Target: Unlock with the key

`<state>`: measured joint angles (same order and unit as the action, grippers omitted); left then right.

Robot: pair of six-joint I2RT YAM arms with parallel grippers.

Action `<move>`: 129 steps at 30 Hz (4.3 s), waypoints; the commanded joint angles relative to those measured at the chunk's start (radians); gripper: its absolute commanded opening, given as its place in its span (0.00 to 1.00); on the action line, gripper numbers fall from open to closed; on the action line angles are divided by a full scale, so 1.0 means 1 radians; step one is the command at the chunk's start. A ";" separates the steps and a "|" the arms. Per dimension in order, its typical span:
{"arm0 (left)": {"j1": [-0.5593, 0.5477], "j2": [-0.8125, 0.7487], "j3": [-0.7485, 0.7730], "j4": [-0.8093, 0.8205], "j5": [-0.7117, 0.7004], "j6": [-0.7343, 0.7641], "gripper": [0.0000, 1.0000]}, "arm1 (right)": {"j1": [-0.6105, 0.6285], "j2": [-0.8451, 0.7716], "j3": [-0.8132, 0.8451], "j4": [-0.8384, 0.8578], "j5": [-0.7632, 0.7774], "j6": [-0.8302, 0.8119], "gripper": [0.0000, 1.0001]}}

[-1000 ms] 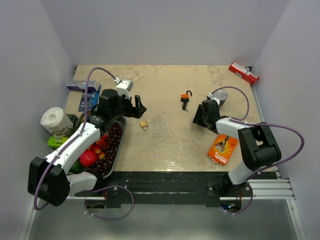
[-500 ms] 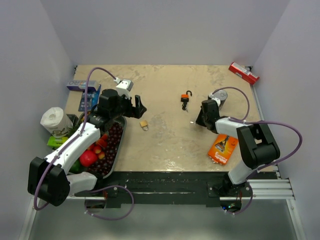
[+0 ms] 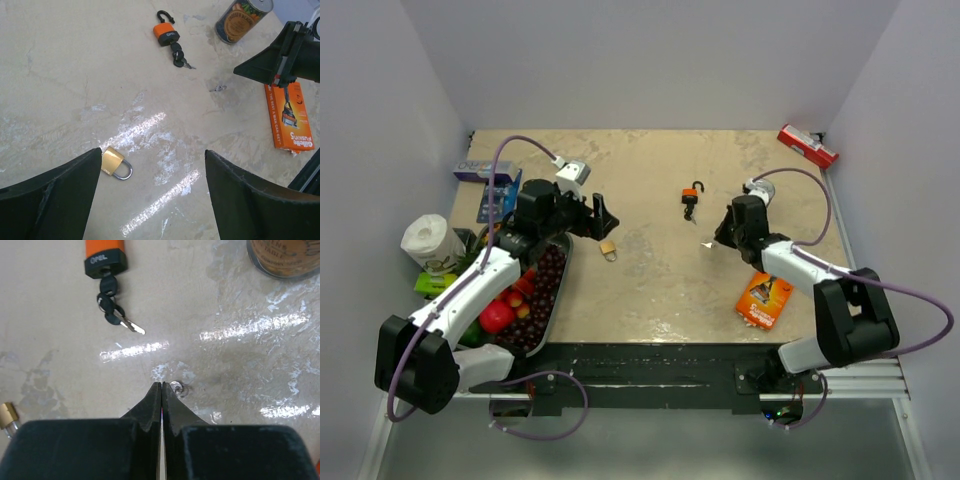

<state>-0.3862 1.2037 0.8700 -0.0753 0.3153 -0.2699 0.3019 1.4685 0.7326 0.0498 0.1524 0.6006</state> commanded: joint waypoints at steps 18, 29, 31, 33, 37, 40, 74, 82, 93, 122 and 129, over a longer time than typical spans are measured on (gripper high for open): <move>0.001 -0.032 -0.006 0.086 0.067 0.015 0.89 | 0.000 -0.004 -0.111 0.094 -0.063 0.117 0.51; 0.001 -0.027 -0.006 0.085 0.067 0.018 0.89 | 0.000 0.085 -0.117 0.182 -0.074 0.157 0.50; 0.001 -0.027 -0.006 0.085 0.068 0.018 0.89 | 0.000 0.107 -0.113 0.185 -0.064 0.151 0.49; 0.001 -0.026 -0.006 0.083 0.067 0.018 0.89 | 0.000 0.122 -0.099 0.174 -0.051 0.145 0.47; 0.001 -0.026 -0.005 0.083 0.068 0.018 0.89 | -0.001 0.139 -0.102 0.186 -0.043 0.142 0.44; 0.001 -0.024 -0.006 0.085 0.067 0.020 0.89 | -0.001 0.148 -0.093 0.185 -0.040 0.143 0.41; 0.001 -0.035 -0.005 0.081 0.080 0.017 0.89 | 0.031 0.170 -0.010 0.051 0.098 0.125 0.26; 0.001 -0.030 -0.003 0.083 0.079 0.017 0.89 | 0.060 0.193 0.014 0.055 0.095 0.128 0.26; 0.001 -0.026 -0.003 0.089 0.113 0.023 0.89 | 0.066 0.202 0.028 0.038 0.111 0.114 0.00; -0.117 -0.079 -0.080 0.302 0.433 0.060 0.89 | 0.439 -0.333 0.100 0.150 -0.134 0.364 0.00; -0.132 -0.066 -0.089 0.336 0.490 0.047 0.89 | 0.488 -0.353 0.117 0.214 -0.148 0.418 0.00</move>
<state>-0.5056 1.1465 0.7963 0.1768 0.7452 -0.2420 0.7734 1.1431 0.8059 0.1768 0.0074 0.9535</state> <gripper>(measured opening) 0.888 0.014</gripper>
